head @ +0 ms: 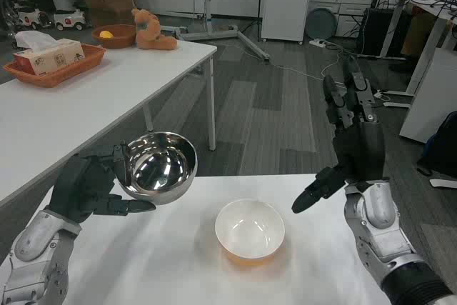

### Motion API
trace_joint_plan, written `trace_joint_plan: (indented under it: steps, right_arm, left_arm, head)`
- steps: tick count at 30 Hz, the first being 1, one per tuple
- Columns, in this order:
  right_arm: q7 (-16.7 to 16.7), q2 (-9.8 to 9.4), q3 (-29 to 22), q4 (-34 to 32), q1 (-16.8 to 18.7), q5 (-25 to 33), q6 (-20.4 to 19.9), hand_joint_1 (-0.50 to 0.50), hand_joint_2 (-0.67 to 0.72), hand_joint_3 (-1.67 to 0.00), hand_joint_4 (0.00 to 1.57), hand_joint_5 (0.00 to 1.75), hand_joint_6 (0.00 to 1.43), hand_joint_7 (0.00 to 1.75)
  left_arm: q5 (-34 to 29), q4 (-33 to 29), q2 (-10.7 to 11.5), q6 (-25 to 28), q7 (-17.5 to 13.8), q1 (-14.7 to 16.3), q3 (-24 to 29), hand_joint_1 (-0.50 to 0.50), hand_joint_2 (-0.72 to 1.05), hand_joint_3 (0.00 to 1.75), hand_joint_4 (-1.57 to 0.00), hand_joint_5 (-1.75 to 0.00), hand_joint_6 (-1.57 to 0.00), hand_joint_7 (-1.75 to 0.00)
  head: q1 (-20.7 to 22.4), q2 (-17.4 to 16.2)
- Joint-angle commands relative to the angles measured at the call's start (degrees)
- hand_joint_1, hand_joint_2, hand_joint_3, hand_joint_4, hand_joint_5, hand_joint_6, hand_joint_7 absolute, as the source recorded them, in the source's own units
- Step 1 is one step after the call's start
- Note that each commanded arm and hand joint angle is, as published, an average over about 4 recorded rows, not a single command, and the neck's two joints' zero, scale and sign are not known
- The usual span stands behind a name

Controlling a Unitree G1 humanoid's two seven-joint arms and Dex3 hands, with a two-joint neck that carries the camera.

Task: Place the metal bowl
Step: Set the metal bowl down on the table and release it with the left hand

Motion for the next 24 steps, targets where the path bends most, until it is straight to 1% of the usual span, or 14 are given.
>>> trace_joint_plan:
  steps: [1, 4, 24]
  right_arm:
    - [-0.2, -0.05, 0.0, -1.6, 1.7, 0.3, 0.7, -0.46, 0.66, 0.00, 0.00, 0.00, 0.00, 0.00]
    - [-0.2, -0.05, 0.0, -1.6, 1.7, 0.2, 0.7, -0.46, 0.66, 0.00, 0.00, 0.00, 0.00, 0.00]
    - [-0.2, 0.15, -0.1, -1.4, 1.7, 0.2, 0.7, -0.46, 0.66, 0.00, 0.00, 0.00, 0.00, 0.00]
  left_arm:
    - [-2.0, -0.1, 0.9, -1.7, 0.1, 0.9, -1.8, -0.03, 0.96, 0.35, -0.79, -1.64, -1.18, -1.47]
    - [-2.0, -0.1, 0.9, -1.7, 0.1, 1.0, -1.8, -0.03, 0.96, 0.35, -0.79, -1.64, -1.18, -1.47]
    - [-2.1, 0.6, 0.9, -2.0, 0.1, 1.0, -2.0, -0.03, 0.96, 0.35, -0.79, -1.64, -1.18, -1.47]
  head:
    - [3.1, 0.5]
    - [1.8, 0.3]
    - [2.0, 0.3]
